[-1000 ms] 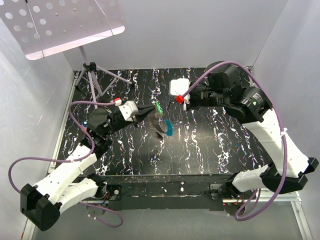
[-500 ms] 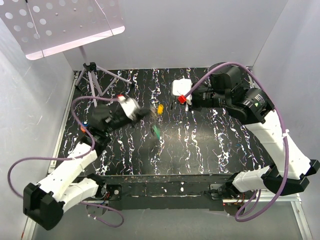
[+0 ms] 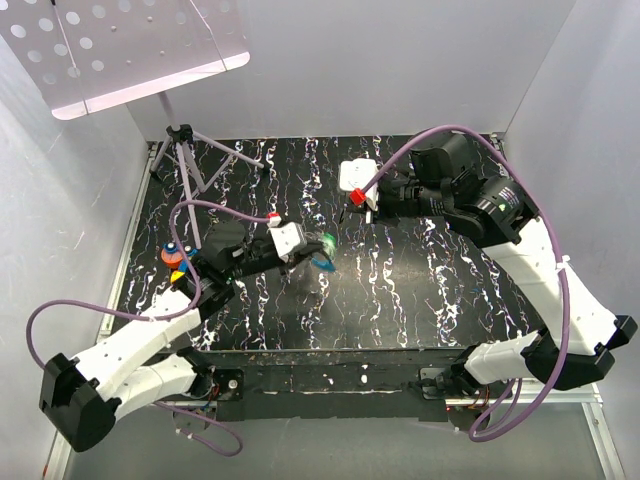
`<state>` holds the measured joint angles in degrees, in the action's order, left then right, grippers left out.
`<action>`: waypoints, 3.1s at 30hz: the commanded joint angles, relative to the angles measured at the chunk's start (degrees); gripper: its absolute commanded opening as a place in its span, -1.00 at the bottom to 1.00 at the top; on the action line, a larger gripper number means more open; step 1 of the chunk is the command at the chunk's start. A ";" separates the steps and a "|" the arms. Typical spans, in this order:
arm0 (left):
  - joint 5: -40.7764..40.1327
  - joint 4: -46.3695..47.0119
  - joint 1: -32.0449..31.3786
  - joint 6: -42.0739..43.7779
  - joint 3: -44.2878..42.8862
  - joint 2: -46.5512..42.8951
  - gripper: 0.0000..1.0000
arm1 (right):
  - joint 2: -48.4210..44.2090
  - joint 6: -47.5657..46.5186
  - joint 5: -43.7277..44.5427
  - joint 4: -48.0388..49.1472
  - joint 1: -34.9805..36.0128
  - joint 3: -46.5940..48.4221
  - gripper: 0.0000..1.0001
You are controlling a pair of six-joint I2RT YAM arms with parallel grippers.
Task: Put the keys on the keyring
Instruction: Insert the key onto the keyring.
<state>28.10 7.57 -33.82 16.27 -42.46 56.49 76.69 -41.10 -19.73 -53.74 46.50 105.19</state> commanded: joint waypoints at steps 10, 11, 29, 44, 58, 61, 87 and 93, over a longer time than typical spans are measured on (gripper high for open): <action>9.69 4.64 -3.09 6.76 2.64 -6.13 -1.00 | -1.71 0.32 -4.69 0.74 -0.18 -1.38 -0.97; 10.74 7.43 -3.09 5.62 3.34 -6.48 -1.00 | -1.71 -0.11 -5.93 0.22 -0.01 -1.82 -0.97; 13.74 14.05 -3.09 3.94 6.86 -9.20 -1.00 | 0.39 -9.70 -0.67 -2.16 4.21 -6.40 -0.97; 20.59 11.41 -3.09 4.56 5.37 -8.85 -1.00 | 3.65 -18.13 -1.26 -1.63 4.21 -5.17 -0.97; 16.91 13.08 -3.09 2.71 5.89 -9.29 -1.00 | 3.03 -16.91 -8.49 -5.42 7.29 -7.18 -0.97; 14.98 13.52 -2.92 2.18 6.07 -9.47 -1.00 | 2.68 -15.33 -7.52 -4.63 7.99 -7.98 -0.97; 16.29 17.57 -2.12 2.36 8.44 -11.75 -1.00 | 3.29 -10.31 0.47 -1.11 8.43 -6.40 -0.97; 16.81 17.04 -1.95 2.80 8.36 -11.67 -1.00 | 3.56 -10.14 3.02 0.12 7.03 -5.61 -0.97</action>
<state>44.29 22.55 -36.12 18.11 -34.11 45.80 80.60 -51.94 -18.79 -56.42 54.26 96.47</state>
